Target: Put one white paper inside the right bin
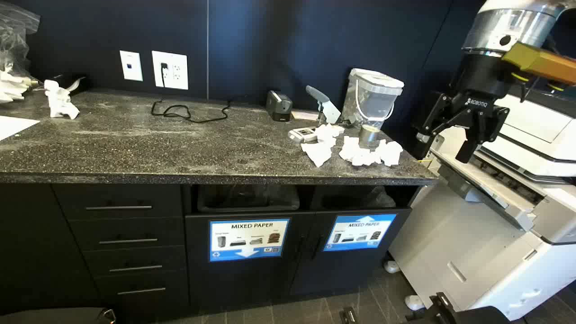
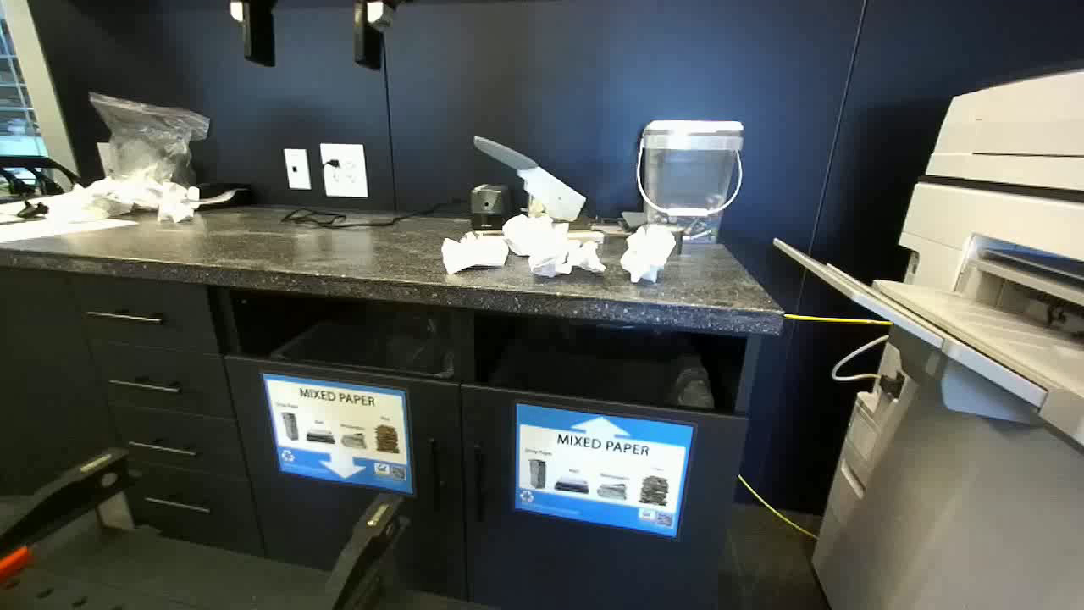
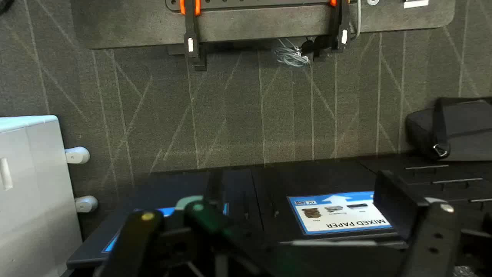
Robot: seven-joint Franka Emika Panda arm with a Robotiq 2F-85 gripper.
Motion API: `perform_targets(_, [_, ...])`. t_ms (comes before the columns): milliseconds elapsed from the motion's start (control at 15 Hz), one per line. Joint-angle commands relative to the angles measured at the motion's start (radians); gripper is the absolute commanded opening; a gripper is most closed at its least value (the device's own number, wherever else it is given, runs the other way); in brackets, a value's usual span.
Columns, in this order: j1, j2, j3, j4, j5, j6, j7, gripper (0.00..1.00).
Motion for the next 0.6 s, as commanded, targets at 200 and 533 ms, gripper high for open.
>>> perform_targets(200, [-0.001,-0.001,0.000,0.006,0.000,-0.001,-0.001,1.00])
perform_targets(533, [-0.006,0.019,0.006,0.002,-0.012,0.042,0.009,1.00])
